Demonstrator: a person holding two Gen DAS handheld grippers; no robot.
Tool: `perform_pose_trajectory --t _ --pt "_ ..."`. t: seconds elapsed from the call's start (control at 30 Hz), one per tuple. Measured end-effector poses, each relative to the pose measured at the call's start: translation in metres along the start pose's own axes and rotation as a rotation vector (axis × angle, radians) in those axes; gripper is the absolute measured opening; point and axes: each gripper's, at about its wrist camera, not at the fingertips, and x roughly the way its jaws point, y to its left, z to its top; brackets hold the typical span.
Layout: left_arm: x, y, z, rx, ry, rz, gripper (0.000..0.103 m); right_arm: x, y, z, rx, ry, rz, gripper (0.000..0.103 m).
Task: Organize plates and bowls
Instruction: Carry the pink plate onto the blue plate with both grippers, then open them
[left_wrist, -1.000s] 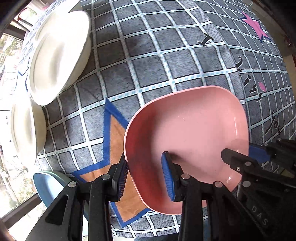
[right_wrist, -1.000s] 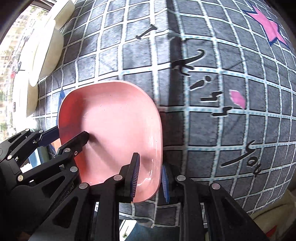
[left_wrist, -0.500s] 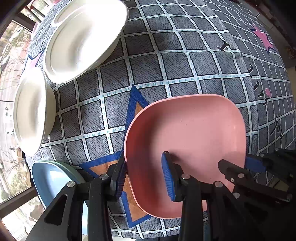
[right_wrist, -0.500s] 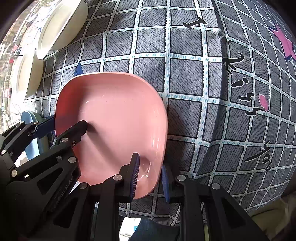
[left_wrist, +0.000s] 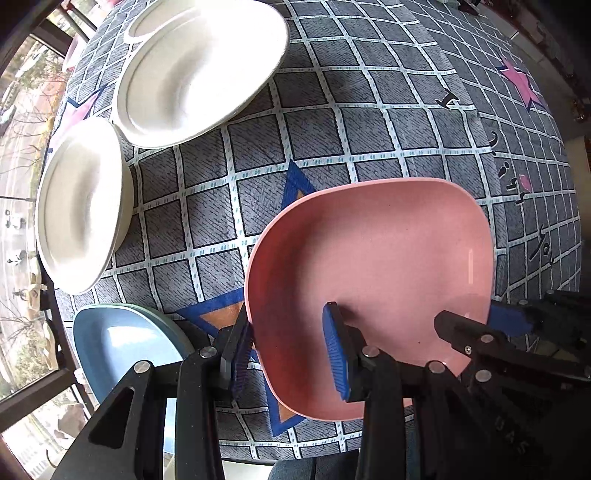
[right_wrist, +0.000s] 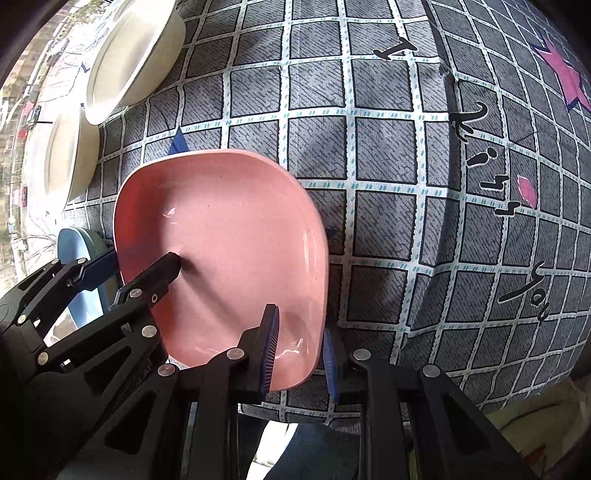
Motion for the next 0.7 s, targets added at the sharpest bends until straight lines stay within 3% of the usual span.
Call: perform_pose_trajectory --t 0.37,0.7 --pt "-0.040 0.080 -0.031 -0.076 -0.034 0.013 0.039 -0.033 0.066 0.001 -0.152 -0.014 0.003 0.025" --pt "-0.037 0.164 -0.061 -0.157 -0.006 0.072 0.039 0.003 0.138 -0.016 -0.279 0.092 0.068 0.025"
